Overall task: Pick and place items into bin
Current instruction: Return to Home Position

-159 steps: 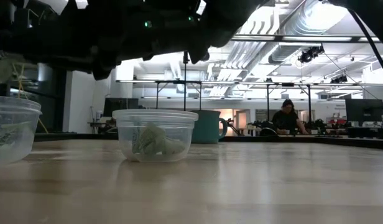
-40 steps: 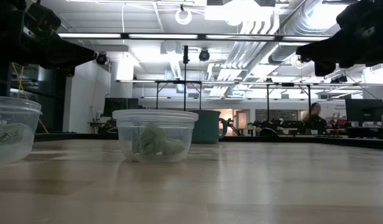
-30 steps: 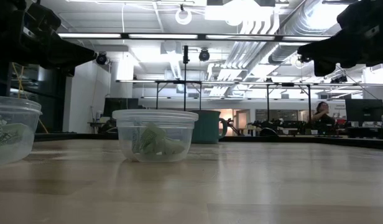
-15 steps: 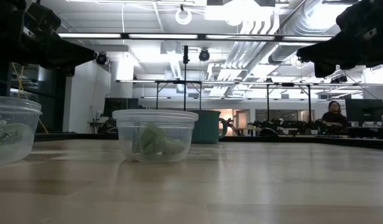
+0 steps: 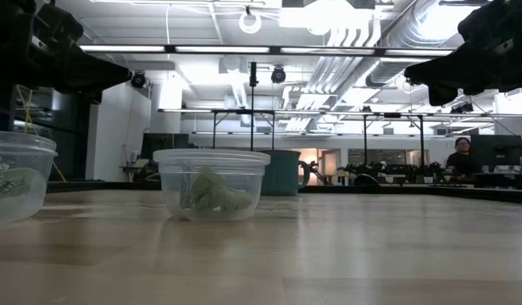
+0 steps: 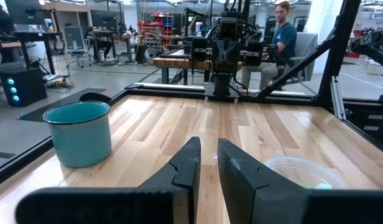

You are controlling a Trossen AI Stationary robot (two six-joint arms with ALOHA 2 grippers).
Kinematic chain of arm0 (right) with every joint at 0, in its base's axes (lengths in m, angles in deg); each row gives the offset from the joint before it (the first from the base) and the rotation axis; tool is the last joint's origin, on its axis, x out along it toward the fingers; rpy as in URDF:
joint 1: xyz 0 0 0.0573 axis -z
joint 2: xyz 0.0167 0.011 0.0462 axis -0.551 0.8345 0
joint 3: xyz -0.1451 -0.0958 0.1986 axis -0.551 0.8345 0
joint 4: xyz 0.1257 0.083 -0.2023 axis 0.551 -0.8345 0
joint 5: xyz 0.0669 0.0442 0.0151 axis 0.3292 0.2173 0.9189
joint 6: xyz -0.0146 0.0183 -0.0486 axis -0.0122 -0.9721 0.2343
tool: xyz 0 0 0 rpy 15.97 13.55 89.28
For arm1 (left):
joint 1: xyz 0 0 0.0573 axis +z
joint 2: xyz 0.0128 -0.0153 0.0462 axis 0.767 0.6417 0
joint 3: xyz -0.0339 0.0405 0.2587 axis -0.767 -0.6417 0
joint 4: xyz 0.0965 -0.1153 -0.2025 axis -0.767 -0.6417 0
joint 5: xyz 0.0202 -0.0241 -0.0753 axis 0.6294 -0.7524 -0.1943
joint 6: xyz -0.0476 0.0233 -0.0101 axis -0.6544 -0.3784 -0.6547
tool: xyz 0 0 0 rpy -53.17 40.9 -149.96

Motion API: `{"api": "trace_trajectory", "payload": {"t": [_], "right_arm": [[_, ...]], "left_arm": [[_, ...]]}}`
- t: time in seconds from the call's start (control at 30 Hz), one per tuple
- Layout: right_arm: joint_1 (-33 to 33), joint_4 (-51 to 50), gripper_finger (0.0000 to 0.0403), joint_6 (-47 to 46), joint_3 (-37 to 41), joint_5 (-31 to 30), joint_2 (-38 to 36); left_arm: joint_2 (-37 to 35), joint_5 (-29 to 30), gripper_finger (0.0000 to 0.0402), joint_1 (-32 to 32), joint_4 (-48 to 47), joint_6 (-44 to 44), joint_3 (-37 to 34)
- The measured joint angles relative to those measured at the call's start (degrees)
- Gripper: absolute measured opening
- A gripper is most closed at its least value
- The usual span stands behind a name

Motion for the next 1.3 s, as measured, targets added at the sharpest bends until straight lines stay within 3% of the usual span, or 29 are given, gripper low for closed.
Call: {"api": "trace_trajectory", "payload": {"t": [1.3], "right_arm": [[0.0,0.0,0.0000,0.0,0.0,0.0,0.0]], "left_arm": [[0.0,0.0,0.0092,0.0,0.0,-1.1,0.0]]}}
